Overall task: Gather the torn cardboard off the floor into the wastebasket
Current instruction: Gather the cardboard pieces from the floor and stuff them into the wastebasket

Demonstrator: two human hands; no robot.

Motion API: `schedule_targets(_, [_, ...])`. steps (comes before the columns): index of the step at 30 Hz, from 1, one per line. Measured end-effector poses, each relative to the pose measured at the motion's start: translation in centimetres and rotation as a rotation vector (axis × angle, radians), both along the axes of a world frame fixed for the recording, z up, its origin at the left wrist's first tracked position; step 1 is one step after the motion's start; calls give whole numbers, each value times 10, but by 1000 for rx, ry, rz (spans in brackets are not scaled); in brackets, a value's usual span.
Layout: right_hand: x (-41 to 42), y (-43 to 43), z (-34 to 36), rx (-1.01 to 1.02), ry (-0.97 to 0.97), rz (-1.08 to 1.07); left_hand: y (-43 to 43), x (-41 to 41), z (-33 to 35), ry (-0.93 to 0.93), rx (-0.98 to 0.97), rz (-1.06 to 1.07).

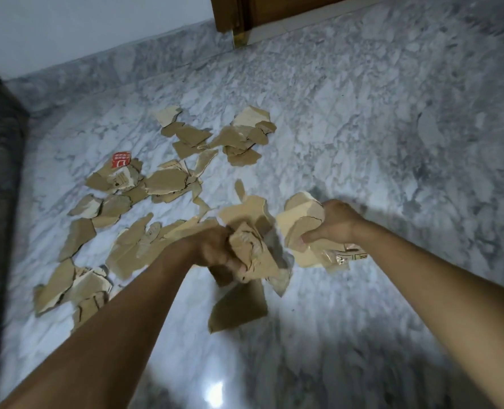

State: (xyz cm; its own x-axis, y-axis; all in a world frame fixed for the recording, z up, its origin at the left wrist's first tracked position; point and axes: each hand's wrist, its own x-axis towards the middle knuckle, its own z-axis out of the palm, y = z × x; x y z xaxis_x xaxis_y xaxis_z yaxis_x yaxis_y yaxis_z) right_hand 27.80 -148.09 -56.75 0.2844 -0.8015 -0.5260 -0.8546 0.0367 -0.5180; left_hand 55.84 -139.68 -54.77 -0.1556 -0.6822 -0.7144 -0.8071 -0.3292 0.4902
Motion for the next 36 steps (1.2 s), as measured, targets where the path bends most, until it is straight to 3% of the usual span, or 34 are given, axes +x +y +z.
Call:
schedule_targets(3, [21, 31, 5, 80, 37, 255, 53, -5, -22, -8, 97, -91])
schedule_targets(7, [46, 73, -25, -34, 148, 414, 97, -34, -49, -284, -173, -190])
schedule_targets(10, [49, 85, -35, -94, 163, 403, 101, -32, -58, -208, -249, -130])
schedule_targets(14, [44, 86, -34, 42, 146, 325, 100, -27, -61, -247, -206, -107])
schedule_targets(18, [35, 70, -29, 149, 80, 264, 100, -8, -60, -83, -134, -47])
schedule_targets(23, [66, 59, -27, 51, 4, 143, 109, 36, -53, -104, -54, 2])
schedule_targets(29, [97, 79, -45, -91, 165, 300, 115, 64, -54, -87, -31, 36])
schedule_targets(36, [102, 84, -50, -53, 156, 223, 110, 55, -59, 29, -87, 118])
